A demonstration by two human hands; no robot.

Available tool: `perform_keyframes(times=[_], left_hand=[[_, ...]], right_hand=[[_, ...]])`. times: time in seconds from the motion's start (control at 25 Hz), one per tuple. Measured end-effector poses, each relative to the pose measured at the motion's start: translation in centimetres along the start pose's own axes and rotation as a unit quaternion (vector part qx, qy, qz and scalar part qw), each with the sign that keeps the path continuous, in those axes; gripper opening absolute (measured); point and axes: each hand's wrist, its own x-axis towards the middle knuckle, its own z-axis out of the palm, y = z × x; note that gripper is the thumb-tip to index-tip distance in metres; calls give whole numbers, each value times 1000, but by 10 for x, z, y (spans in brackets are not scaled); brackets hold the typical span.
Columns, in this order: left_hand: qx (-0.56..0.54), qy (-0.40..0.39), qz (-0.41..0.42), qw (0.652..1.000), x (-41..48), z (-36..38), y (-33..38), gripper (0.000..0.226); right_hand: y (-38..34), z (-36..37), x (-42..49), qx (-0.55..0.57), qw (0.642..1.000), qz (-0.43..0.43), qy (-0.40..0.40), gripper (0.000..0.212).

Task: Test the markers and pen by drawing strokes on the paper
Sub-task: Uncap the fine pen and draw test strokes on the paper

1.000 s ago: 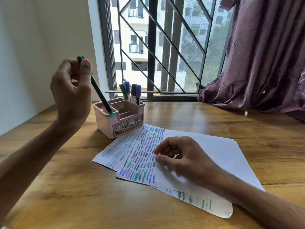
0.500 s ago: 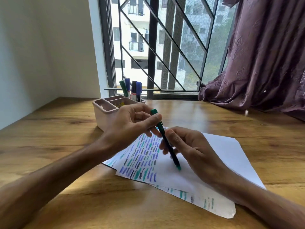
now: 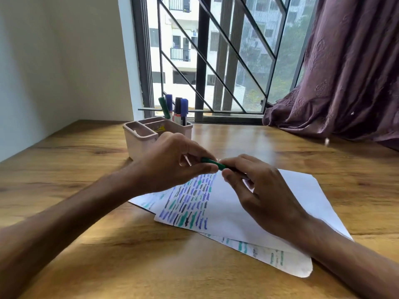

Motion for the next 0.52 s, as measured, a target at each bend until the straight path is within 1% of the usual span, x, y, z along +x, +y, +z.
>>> perform_keyframes(times=[0.08,0.2,0.28,0.36,0.52], left_hand=[[31,-29,23,999,0,4,-1,27],[49,-58,63,995,1,8,-2,28],[72,-59,99,991,1,7,0,32],[94,-57,128,986,1,5,-1,35],[127,-47,174,975,0,-2,-4,35]], right_hand=[[2,2,0,-18,1000,-2,-2,18],[0,3,-2,-55,998,0,27,21],[-4,2,-2,-70,997,-6,32,19],[-7,0,-3,-59,998,-6,29,21],[-10,-2,-2,-58,998,20,34,34]])
